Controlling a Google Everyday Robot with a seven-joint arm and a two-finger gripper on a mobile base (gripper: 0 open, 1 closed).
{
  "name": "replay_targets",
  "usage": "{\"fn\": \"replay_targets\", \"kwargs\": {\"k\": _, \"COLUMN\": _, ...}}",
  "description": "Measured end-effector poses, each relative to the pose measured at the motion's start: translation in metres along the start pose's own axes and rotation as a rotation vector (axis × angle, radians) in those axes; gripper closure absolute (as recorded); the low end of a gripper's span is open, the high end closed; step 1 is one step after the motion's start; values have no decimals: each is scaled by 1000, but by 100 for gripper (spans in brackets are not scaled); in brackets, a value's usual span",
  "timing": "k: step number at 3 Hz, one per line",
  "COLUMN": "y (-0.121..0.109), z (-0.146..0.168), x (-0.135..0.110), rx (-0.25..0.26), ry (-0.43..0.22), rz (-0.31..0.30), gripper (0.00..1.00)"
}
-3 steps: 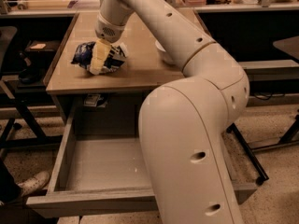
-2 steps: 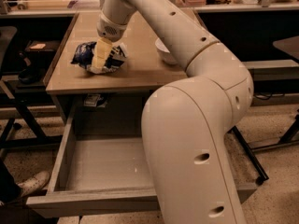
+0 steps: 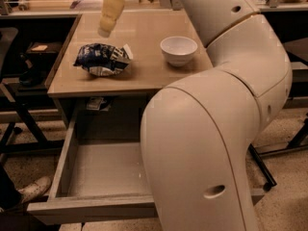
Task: Pick blue chip bag from top drawer and place on counter
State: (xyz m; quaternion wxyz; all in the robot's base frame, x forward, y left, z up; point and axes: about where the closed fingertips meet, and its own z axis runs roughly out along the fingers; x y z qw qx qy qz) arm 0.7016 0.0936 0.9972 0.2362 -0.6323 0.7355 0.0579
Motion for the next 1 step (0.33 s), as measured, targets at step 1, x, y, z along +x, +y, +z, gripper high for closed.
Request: {"fn": "replay_targets", "kwargs": {"k": 1, "y": -8, "z": -9, "x": 0, "rx": 33, "ry": -3, "rz": 9, "gripper": 0}}
